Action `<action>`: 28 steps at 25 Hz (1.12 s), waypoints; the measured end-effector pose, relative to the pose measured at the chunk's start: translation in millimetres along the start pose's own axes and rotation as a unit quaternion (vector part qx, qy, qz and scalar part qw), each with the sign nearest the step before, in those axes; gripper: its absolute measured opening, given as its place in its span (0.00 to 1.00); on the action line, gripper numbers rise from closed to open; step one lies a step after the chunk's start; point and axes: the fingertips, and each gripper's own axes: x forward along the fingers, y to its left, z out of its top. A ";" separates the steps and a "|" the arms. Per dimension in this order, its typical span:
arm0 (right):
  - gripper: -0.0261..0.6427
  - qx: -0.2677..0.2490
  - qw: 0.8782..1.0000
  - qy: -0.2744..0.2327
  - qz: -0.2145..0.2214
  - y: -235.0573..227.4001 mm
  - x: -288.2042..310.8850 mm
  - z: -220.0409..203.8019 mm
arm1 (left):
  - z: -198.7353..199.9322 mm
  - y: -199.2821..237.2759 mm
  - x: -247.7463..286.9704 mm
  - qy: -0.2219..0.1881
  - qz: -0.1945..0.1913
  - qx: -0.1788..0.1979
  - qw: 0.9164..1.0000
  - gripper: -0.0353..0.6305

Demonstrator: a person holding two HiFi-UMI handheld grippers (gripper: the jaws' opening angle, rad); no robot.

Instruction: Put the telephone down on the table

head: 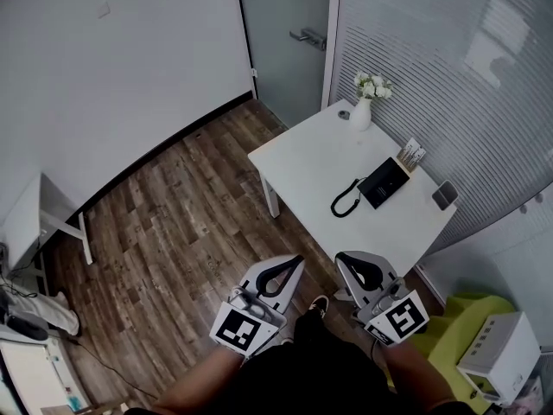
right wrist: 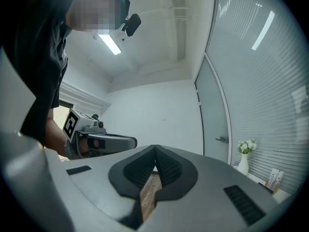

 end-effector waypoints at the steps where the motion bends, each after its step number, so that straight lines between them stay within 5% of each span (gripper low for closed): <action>1: 0.07 0.001 1.000 0.000 -0.001 -9.4 4.2 -0.7 | 0.2 5.2 9.1 0.002 -0.001 0.000 1.000 0.05; 18: 0.07 0.021 0.999 0.013 -0.046 -133.1 30.7 -10.8 | 6.4 48.6 143.6 0.014 -0.060 0.002 0.998 0.06; 28: 0.07 0.036 0.987 0.022 -0.154 -207.6 67.8 -16.9 | -12.1 91.2 220.1 0.031 -0.183 0.003 0.983 0.06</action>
